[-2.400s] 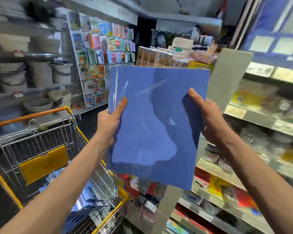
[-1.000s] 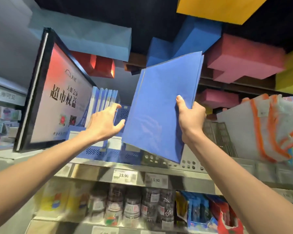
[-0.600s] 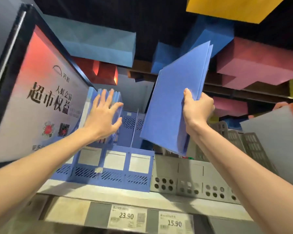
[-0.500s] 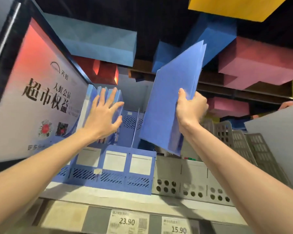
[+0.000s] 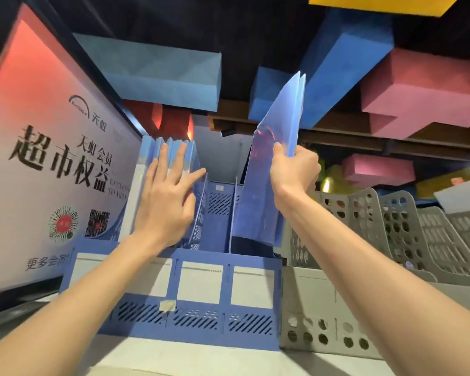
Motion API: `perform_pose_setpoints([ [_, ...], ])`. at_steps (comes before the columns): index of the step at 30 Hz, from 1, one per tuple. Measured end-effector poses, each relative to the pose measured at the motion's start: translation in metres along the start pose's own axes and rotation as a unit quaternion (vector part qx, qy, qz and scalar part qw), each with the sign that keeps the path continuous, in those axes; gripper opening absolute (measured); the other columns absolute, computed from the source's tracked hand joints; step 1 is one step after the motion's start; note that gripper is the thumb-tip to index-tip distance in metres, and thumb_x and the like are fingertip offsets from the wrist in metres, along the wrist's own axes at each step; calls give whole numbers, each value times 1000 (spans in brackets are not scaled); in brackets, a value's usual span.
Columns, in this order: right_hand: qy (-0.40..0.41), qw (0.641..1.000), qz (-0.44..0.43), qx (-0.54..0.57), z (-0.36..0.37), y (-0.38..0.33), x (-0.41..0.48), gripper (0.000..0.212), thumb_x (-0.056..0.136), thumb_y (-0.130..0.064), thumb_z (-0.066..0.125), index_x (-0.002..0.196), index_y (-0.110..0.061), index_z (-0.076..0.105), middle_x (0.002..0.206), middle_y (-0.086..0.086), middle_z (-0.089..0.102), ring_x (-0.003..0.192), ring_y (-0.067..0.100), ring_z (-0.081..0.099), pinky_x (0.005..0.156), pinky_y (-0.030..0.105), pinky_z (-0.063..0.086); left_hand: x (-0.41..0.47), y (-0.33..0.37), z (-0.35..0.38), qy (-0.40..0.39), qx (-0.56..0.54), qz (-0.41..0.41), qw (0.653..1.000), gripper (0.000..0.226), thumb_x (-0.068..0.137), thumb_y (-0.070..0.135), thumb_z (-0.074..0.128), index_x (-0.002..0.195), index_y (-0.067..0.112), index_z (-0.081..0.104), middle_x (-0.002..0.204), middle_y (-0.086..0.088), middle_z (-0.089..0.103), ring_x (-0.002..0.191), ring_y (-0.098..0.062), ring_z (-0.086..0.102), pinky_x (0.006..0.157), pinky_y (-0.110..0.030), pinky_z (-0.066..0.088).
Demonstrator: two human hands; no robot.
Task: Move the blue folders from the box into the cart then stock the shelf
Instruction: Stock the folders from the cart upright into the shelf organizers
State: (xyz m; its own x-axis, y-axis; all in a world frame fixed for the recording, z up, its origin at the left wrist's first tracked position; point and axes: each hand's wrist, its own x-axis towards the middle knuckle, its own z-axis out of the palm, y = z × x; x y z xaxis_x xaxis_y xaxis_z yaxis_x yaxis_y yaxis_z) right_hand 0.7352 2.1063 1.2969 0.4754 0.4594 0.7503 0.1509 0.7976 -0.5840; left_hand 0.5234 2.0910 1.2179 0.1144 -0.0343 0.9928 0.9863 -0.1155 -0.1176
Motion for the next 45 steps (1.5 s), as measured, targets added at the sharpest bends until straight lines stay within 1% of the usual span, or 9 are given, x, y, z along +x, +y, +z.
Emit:
perform_pose_setpoints([
  [9,15,997,-62,35,-25,20,-11,40,94,-32,62,59,-17,52,58,-7,56,52,7,47,53,26,37,0,2,-4,-4,5,-6,1000,57,87,18,40,141,26,57,167,-6,17,156,-30,2,127,-44,2],
  [14,50,992,-101,57,-35,16,-24,34,97,-29,61,72,-6,59,68,-4,63,64,-20,47,57,3,35,0,3,-5,-7,15,-2,1000,55,88,19,43,141,27,57,167,-7,18,156,-31,3,126,-47,5],
  [21,43,988,-126,84,-25,14,-28,30,97,-30,62,74,-12,60,68,-7,62,57,-8,49,55,6,36,-1,3,-6,-3,-1,-12,1000,55,90,21,45,145,26,54,167,-5,19,156,-28,2,127,-44,3],
  [27,63,983,-120,124,-16,18,-23,25,97,-31,62,92,-9,72,87,-3,74,66,-10,56,60,5,42,-2,2,-6,0,-3,-11,1000,56,91,21,45,146,26,52,166,-6,20,156,-29,4,127,-46,5],
  [31,61,982,-108,140,-12,20,-28,22,97,-29,63,90,-10,71,81,-6,72,63,-5,58,59,10,44,-2,3,-5,0,-8,-11,1000,56,91,22,45,146,27,52,166,-5,21,156,-28,4,127,-44,4],
  [34,50,984,-113,129,-15,22,-37,22,98,-25,61,90,-7,70,81,-5,70,67,-11,54,61,4,37,-1,3,-6,-2,-9,-12,1000,56,90,23,45,146,27,52,166,-5,21,156,-28,4,127,-44,4],
  [37,50,983,-126,125,-19,27,-44,24,99,-26,60,92,-5,70,83,0,71,65,-4,52,65,4,34,-1,2,-6,-3,-10,-13,1000,56,90,24,45,146,27,52,166,-5,20,156,-28,3,127,-44,4],
  [42,44,986,-133,90,-24,27,-51,15,100,-23,59,85,-17,61,73,-9,57,68,-10,49,71,-2,31,-1,2,-7,-4,-14,-13,1000,57,89,25,45,146,28,53,166,-5,21,156,-27,4,127,-43,4],
  [45,40,985,-152,66,-20,29,-55,17,99,-22,58,83,-18,61,63,-11,52,65,-9,48,65,2,34,-1,2,-7,0,-19,-12,1000,57,89,25,45,145,27,54,166,-6,22,156,-28,5,127,-44,5],
])
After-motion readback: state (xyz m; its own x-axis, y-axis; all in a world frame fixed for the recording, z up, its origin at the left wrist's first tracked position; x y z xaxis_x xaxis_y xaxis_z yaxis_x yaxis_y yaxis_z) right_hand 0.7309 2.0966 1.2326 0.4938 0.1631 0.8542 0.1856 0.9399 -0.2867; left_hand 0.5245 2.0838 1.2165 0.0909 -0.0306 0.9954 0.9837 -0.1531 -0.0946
